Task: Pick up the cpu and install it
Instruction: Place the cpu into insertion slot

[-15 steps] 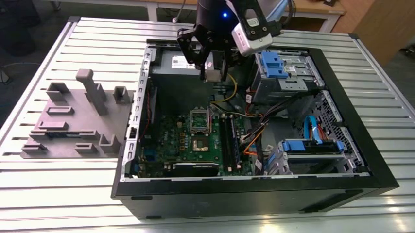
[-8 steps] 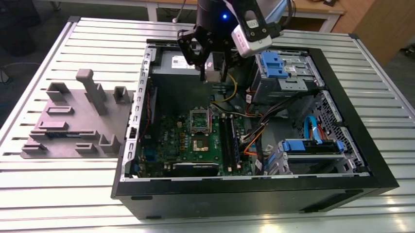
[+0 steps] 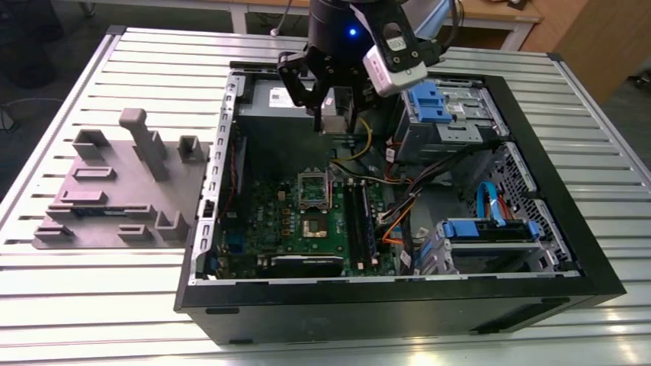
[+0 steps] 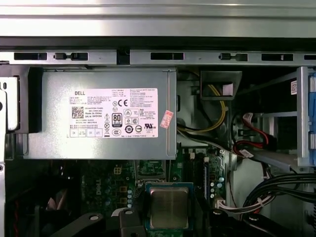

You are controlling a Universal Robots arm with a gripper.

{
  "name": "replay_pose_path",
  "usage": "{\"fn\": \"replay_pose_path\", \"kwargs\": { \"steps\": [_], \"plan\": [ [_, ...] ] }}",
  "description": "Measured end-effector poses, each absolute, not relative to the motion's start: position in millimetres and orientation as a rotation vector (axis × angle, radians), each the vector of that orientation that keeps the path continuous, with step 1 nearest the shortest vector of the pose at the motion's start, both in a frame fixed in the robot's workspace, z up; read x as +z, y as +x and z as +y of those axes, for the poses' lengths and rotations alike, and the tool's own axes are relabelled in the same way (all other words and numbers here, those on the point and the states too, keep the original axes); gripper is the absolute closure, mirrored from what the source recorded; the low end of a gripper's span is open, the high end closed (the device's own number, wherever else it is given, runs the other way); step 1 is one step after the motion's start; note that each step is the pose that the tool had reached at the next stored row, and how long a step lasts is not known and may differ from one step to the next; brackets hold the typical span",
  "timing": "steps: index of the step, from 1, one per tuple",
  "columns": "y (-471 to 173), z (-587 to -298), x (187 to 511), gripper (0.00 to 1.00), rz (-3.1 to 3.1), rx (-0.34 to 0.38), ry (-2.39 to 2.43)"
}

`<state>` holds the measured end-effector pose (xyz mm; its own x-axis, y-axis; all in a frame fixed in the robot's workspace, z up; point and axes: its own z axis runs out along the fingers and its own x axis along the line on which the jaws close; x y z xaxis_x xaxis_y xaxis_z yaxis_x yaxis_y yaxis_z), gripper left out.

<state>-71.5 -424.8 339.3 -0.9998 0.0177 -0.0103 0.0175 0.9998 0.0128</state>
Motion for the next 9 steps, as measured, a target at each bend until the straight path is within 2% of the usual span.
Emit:
{"fn": "replay_pose_path", "kwargs": {
  "steps": [9],
  "plan": [
    [-71.6, -438.3, 334.9, 0.53, 3.131, 0.017, 0.003]
  ]
}}
